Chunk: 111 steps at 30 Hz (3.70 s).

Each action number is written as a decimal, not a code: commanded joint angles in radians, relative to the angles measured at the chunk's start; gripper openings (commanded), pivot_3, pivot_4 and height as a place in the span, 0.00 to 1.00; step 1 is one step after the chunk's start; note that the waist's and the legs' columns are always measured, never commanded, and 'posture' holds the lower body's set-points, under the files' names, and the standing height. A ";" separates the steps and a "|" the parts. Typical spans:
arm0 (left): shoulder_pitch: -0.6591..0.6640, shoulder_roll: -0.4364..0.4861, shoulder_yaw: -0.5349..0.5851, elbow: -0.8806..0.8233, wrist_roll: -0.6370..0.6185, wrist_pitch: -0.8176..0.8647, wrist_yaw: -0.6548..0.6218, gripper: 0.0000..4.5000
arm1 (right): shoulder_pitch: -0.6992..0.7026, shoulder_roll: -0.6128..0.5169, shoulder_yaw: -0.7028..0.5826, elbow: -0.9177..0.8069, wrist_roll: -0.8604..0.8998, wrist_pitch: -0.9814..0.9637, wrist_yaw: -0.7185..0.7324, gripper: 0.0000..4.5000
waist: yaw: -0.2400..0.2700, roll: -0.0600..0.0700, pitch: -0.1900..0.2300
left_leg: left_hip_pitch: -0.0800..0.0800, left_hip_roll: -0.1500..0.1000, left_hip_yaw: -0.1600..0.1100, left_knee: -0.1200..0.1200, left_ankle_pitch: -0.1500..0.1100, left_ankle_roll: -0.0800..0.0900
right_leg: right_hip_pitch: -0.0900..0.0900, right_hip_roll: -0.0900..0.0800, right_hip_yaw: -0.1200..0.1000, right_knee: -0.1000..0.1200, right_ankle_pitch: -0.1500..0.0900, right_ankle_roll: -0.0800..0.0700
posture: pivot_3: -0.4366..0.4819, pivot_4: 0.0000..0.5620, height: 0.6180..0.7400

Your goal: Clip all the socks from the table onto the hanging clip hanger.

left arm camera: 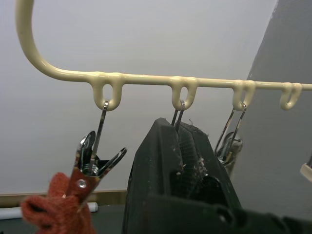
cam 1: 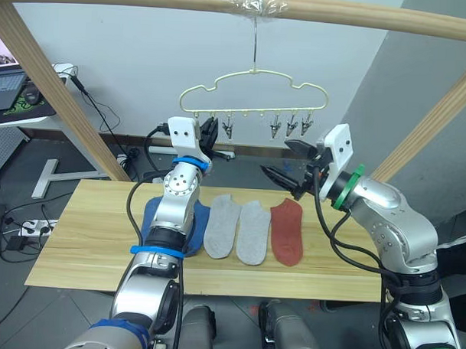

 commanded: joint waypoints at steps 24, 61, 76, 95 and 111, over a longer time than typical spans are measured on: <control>0.136 0.025 0.011 -0.250 -0.025 0.170 -0.040 0.00 | 0.052 0.208 0.106 0.808 -0.349 -0.287 -0.138 0.96 | -0.003 0.000 0.000 | 0.008 0.000 0.003 0.000 0.000 0.000 | 0.003 0.002 0.003 0.003 0.000 0.000 | 0.43 0.44 1.00; 0.106 0.023 0.325 -0.489 -0.772 0.964 -0.049 0.00 | -0.058 0.116 0.281 0.440 -0.613 -0.696 0.046 0.01 | -0.012 0.000 0.000 | 0.008 0.000 0.002 0.000 0.000 0.000 | 0.004 0.000 0.003 0.003 0.000 0.000 | 0.45 0.38 1.00; 0.143 0.029 0.304 -0.527 -0.791 0.960 -0.046 0.00 | -0.113 0.152 0.273 0.475 -0.615 -0.709 0.047 0.01 | -0.003 0.000 0.000 | 0.008 0.000 0.002 0.000 0.000 0.000 | 0.004 0.001 0.003 0.003 0.000 0.000 | 0.46 0.37 1.00; 0.239 0.080 0.381 -0.679 -1.043 1.118 -0.025 1.00 | -0.075 0.249 0.224 0.411 -0.435 -0.500 0.122 0.32 | 0.000 0.000 0.000 | 0.007 0.002 0.000 -0.001 0.000 0.000 | 0.003 0.001 0.003 0.003 0.000 -0.001 | 0.45 0.38 1.00; 0.329 0.212 0.198 -0.840 -0.878 0.994 -0.073 1.00 | -0.023 0.204 0.152 0.286 -0.326 -0.296 0.114 0.98 | 0.021 0.000 0.000 | 0.006 0.000 0.001 0.000 0.000 0.000 | 0.002 -0.001 0.003 0.003 0.000 -0.001 | 0.48 0.39 1.00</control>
